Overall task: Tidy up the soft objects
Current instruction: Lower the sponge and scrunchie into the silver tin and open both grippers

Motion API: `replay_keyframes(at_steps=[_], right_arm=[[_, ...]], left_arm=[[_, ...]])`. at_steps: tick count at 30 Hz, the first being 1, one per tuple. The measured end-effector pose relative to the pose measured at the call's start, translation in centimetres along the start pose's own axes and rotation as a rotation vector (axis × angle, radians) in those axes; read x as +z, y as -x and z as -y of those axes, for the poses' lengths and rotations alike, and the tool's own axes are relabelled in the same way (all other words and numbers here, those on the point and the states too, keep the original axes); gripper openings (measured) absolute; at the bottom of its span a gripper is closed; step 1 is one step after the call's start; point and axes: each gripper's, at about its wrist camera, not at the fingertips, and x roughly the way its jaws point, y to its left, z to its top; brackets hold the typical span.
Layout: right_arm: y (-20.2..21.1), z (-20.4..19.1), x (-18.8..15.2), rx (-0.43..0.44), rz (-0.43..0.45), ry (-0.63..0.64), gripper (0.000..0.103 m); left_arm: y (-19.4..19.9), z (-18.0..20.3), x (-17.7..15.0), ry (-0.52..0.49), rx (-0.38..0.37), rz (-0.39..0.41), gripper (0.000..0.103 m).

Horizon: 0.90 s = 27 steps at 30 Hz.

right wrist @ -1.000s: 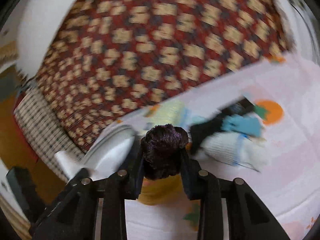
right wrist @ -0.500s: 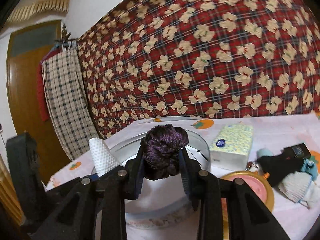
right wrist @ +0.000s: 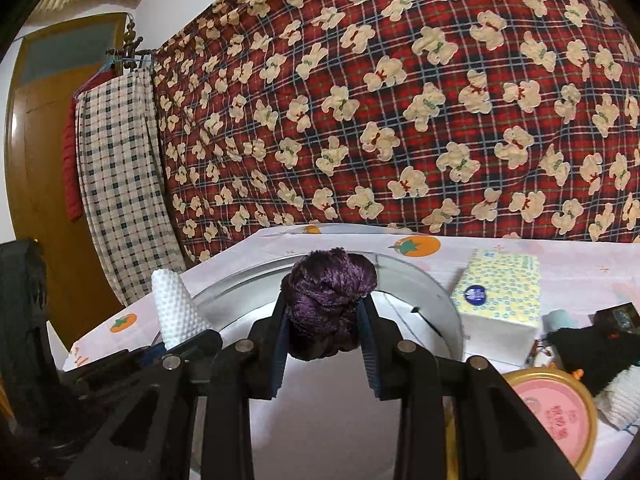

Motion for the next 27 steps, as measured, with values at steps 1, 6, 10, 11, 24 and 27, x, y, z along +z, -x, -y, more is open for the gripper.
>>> replay_keyframes(at_steps=[1, 6, 10, 11, 24, 27], right_arm=[[-0.2, -0.1, -0.1, 0.0, -0.003, 0.001, 0.035], [-1.0, -0.7, -0.5, -0.014, -0.032, 0.031, 0.035], [-0.9, -0.7, -0.6, -0.02, -0.033, 0.034, 0.035], [-0.9, -0.7, -0.6, -0.02, -0.036, 0.035, 0.035], [-1.5, -1.3, -0.5, -0.03, -0.062, 0.065, 0.036], [-1.5, -1.4, -0.5, -0.028, -0.061, 0.067, 0.038]], left_arm=[[-0.3, -0.3, 0.1, 0.009, 0.005, -0.016, 0.016], [-1.0, -0.2, 0.2, -0.004, 0.043, -0.035, 0.016], [-1.2, 0.4, 0.1, -0.031, 0.065, -0.045, 0.016], [-1.3, 0.4, 0.1, -0.032, 0.068, -0.046, 0.016], [-1.7, 0.7, 0.2, -0.055, 0.113, -0.062, 0.016], [-1.8, 0.7, 0.2, -0.056, 0.117, -0.063, 0.016]])
